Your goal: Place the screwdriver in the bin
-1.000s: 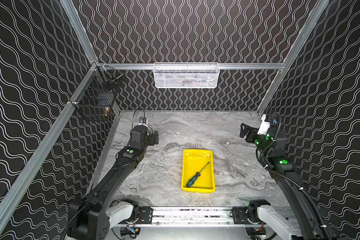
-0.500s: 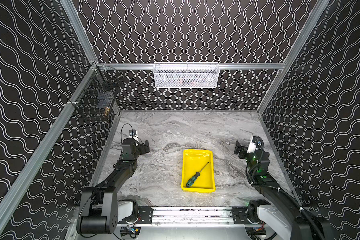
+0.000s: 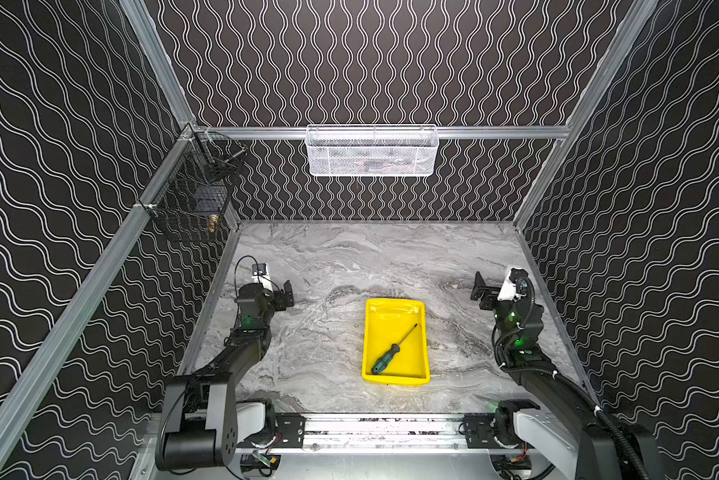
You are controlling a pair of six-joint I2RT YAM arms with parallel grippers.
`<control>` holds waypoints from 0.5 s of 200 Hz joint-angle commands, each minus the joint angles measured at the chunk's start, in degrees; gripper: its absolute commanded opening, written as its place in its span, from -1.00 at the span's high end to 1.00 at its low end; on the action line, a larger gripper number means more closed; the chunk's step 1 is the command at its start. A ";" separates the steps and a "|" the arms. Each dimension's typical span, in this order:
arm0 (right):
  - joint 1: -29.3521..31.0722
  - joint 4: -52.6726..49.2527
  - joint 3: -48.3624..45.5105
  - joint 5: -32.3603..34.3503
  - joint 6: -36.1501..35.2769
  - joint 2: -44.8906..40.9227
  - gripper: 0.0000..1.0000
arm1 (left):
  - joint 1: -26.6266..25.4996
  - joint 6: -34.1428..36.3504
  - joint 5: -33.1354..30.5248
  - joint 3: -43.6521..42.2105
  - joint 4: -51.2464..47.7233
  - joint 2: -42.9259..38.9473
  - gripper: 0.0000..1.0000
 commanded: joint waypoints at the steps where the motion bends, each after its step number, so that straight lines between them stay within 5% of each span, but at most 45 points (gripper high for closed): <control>1: -0.77 6.92 -1.77 0.80 4.40 -0.59 -0.99 | 0.20 0.68 0.70 -1.50 7.70 1.77 -0.97; 14: -1.02 7.33 -2.74 2.83 7.31 -1.59 -0.99 | 0.20 0.94 -0.06 -1.71 9.10 3.58 -0.97; 40: -1.22 9.58 -4.55 0.33 -0.70 -2.25 -0.99 | 0.20 2.12 -2.56 -4.35 17.51 8.05 -0.97; 81: -1.26 8.92 -4.07 1.79 -0.15 1.76 -0.99 | 0.21 1.13 -3.12 -7.19 31.76 16.98 -0.97; 100: -1.25 10.80 -4.51 0.69 -1.67 4.98 -0.99 | 0.19 1.66 -1.14 -5.94 28.40 16.49 -0.97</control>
